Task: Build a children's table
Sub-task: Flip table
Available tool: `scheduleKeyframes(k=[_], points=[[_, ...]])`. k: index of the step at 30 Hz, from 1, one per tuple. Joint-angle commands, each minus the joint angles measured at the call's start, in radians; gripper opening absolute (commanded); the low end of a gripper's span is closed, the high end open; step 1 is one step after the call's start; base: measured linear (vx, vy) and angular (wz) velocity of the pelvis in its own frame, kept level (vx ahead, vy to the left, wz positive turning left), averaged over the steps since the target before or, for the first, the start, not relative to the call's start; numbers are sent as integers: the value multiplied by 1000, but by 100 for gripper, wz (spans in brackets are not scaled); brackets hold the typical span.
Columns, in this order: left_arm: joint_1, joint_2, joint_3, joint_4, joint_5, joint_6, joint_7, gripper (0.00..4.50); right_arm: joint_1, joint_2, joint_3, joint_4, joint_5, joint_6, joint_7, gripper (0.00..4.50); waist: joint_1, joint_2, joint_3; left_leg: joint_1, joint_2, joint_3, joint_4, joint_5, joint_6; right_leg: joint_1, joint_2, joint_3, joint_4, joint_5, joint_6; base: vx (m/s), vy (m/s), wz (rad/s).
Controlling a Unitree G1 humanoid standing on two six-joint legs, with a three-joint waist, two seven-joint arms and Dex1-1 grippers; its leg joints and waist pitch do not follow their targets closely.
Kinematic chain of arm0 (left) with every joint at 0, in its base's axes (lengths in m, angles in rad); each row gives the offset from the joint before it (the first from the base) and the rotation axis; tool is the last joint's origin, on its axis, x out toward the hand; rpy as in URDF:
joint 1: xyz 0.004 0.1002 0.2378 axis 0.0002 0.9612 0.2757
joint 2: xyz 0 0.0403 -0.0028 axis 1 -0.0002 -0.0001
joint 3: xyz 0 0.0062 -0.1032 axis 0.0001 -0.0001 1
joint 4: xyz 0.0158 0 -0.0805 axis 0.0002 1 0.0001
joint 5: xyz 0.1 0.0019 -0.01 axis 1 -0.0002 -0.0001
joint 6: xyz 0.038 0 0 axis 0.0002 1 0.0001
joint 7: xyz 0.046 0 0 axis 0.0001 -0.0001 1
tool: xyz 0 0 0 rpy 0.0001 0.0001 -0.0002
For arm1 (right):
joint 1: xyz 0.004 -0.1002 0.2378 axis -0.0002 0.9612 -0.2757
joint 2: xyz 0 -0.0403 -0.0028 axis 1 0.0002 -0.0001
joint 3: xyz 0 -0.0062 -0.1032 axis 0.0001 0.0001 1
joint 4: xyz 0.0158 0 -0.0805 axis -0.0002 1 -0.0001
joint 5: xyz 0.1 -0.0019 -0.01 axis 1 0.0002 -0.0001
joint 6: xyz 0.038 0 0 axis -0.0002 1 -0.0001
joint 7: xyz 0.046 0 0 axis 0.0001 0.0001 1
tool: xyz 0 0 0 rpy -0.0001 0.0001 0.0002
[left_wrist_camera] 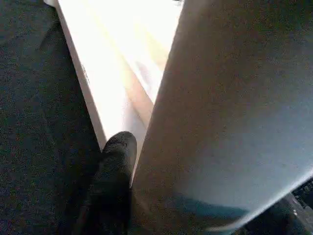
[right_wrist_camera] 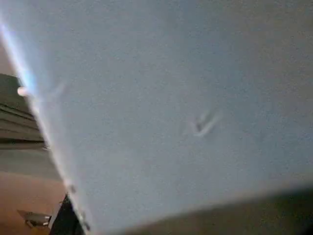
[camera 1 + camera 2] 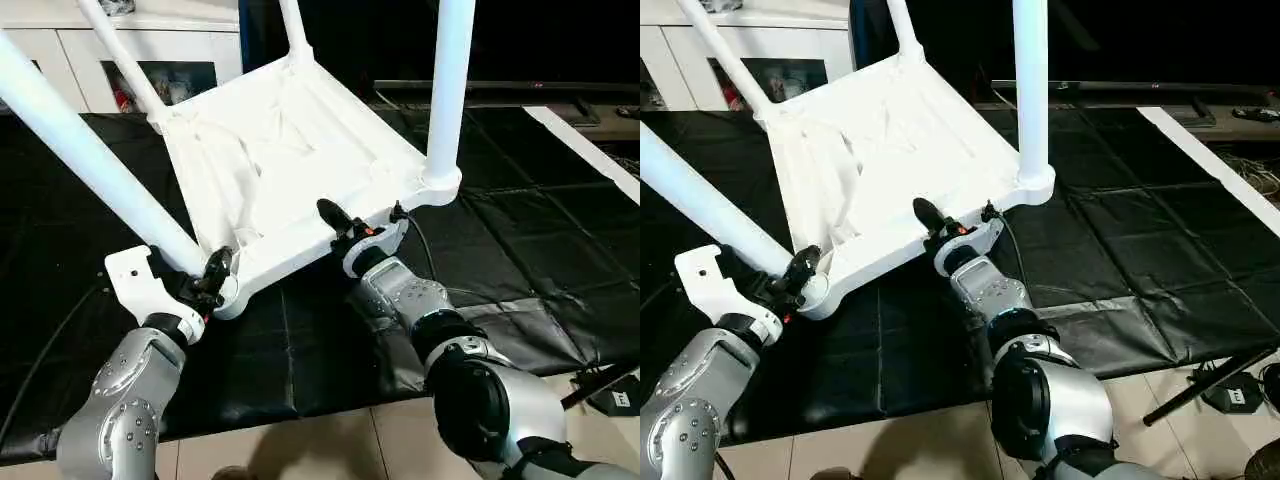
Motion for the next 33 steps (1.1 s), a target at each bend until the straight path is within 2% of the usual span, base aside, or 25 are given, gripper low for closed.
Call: scheduleKeyframes(k=[1,3,4,6,7,9,10,11,12,13,17,20,21,24,26,30,31,33], points=[[8,-24,-85,22,-55,61,-59,234,-96,103,-2,-16,15,8,12,210,-8,10,-70,8,6,10,-65,-183,-3,55,-63,39,-64,-175,-148,0,0,0],[6,-22,-90,29,-43,51,-59,234,-94,97,-2,-18,10,9,16,204,-8,6,-70,7,6,11,-64,-176,-1,55,-63,40,-63,-175,-147,0,0,0],[6,-19,-91,30,-39,49,-60,234,-93,94,0,-20,4,6,20,201,-8,8,-70,7,6,10,-64,-173,-1,55,-63,40,-62,-177,-146,0,0,0],[16,4,-104,23,-41,57,-89,290,-91,87,2,-23,-5,-3,22,200,-9,8,-70,7,6,10,-64,-169,-1,54,-63,40,-62,-176,-146,0,0,0],[31,35,-118,14,-38,70,-116,304,-91,80,1,-26,-10,-12,23,199,-9,13,-71,9,5,10,-63,-166,0,53,-62,39,-62,-176,-143,0,0,0],[57,78,-124,1,-44,88,-158,310,-94,67,-5,-31,-9,-24,16,199,-12,15,-72,9,5,10,-63,-159,1,52,-61,39,-58,-169,-145,0,0,0],[74,105,-121,-5,-49,97,-181,323,-95,58,-9,-34,-7,-28,16,198,-15,27,-74,9,6,8,-63,-157,-6,53,-60,38,-54,-141,-158,0,0,0],[92,134,-120,-12,-54,103,-208,339,-96,50,-10,-37,-7,-33,15,197,-19,30,-74,9,5,8,-62,-156,-6,53,-58,38,-54,-124,-163,0,0,0],[103,151,-119,-15,-56,106,-224,339,-96,45,-11,-40,-6,-36,15,197,-23,25,-73,8,4,9,-62,-154,-4,53,-56,37,-53,-113,-167,0,0,0],[126,188,-121,-25,-63,116,-260,349,-95,35,-13,-45,-8,-43,14,196,-27,27,-74,7,1,9,-62,-152,-1,55,-57,38,-50,-101,-179,0,0,0],[205,301,-117,-64,-93,138,-378,383,-87,-2,-9,-71,-24,-77,10,196,-42,30,-69,9,2,10,-64,-186,-1,54,-56,38,-55,-130,-193,0,0,0],[225,328,-114,-78,-98,130,-411,400,-80,-18,5,-87,-44,-92,19,196,-50,29,-65,10,3,10,-66,-216,-5,53,-57,39,-59,-176,-191,0,0,0],[231,337,-115,-88,-99,121,-426,418,-73,-29,20,-102,-58,-95,36,196,-51,31,-65,11,3,10,-66,-224,-7,53,-57,39,-60,-188,-189,0,0,0],[233,346,-124,-147,-95,59,-469,428,-45,-66,52,-149,-105,-111,52,196,-51,27,-63,11,4,9,-67,-224,-6,53,-58,40,-64,-216,-178,0,0,0],[235,360,-128,-187,-120,56,-486,445,-30,-86,67,-179,-127,-125,48,196,-45,29,-64,17,5,14,-64,-218,-6,45,-56,43,-61,-204,-179,0,0,0],[258,416,-161,-237,-142,79,-535,450,-9,-121,86,-238,-161,-156,25,196,-39,30,-64,13,3,12,-64,-214,-11,49,-54,41,-56,-196,-176,0,0,0],[264,426,-168,-240,-139,78,-544,450,-7,-123,88,-244,-165,-160,21,196,-41,27,-62,12,2,13,-65,-217,-9,50,-54,42,-57,-205,-169,0,0,0],[279,451,-183,-248,-132,77,-567,450,1,-127,94,-264,-180,-178,6,196,-38,36,-61,13,1,12,-64,-227,-12,46,-53,43,-60,-226,-163,0,0,0]])
